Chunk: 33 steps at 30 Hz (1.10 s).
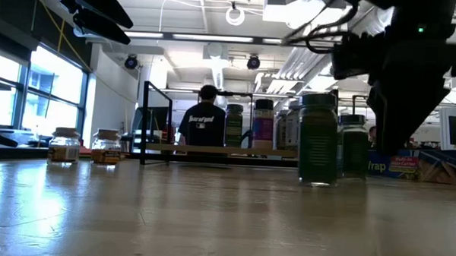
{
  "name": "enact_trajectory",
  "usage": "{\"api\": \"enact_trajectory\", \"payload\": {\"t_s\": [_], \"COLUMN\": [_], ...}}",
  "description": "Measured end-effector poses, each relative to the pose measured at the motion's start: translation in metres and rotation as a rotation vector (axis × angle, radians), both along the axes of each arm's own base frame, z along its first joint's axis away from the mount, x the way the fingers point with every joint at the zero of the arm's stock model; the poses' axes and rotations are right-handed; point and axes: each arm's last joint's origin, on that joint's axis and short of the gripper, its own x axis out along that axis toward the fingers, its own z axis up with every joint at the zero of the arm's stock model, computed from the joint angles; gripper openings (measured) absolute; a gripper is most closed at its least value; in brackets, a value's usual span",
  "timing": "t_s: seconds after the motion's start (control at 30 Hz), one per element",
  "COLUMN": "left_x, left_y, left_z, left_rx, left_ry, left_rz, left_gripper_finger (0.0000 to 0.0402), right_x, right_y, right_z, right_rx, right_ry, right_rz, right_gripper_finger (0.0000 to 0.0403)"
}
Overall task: Shelf spices
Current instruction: Put the left green seasoning bottle on the shelf aligned with the other green seasoning bottles
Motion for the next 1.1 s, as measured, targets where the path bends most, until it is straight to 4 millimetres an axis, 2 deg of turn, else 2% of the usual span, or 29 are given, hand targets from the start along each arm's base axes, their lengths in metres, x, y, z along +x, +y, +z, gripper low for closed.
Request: {"api": "enact_trajectory", "payload": {"t_s": [0.1, 0.27, 0.37, 0.43, 0.53, 0.63, 0.73, 0.83, 0.97, 1.1], "left_x": [0.000, 0.000, 0.001, 0.001, 0.001, 0.001, 0.001, 0.001, 0.001, 0.001], "left_y": [0.000, 0.000, 0.000, -0.001, -0.001, -0.001, -0.001, -0.001, -0.001, -0.001], "left_z": [0.000, 0.000, 0.001, 0.001, 0.001, 0.001, 0.001, 0.001, 0.001, 0.001], "left_rx": [-0.003, -0.007, -0.009, -0.011, -0.011, -0.011, -0.012, -0.016, -0.016, -0.016], "left_ry": [0.000, -0.001, -0.010, -0.017, -0.017, -0.017, -0.015, -0.014, -0.013, -0.013], "left_rz": [-0.002, -0.006, -0.006, -0.006, -0.007, -0.007, -0.008, -0.014, -0.015, -0.015], "left_gripper_finger": [0.0286, 0.0286, 0.0286, 0.0286, 0.0286, 0.0286, 0.0286, 0.0286, 0.0286, 0.0286], "right_x": [0.004, 0.014, 0.019, 0.020, 0.025, 0.032, 0.041, 0.051, 0.058, 0.059], "right_y": [0.010, 0.022, 0.019, 0.011, -0.001, -0.011, -0.015, -0.011, 0.003, 0.015], "right_z": [0.009, 0.042, 0.061, 0.064, 0.057, 0.039, 0.024, 0.017, 0.021, 0.037], "right_rx": [0.002, -0.081, -0.189, -0.264, -0.291, -0.267, -0.264, -0.211, -0.098, -0.070], "right_ry": [-0.011, -0.084, -0.084, -0.031, 0.052, 0.109, 0.127, 0.066, -0.050, -0.054], "right_rz": [0.056, 0.185, 0.311, 0.379, 0.505, 0.611, 0.633, 0.636, 0.625, 0.586], "right_gripper_finger": [0.0252, 0.0252, 0.0252, 0.0252, 0.0252, 0.0252, 0.0252, 0.0252, 0.0252, 0.0252]}}
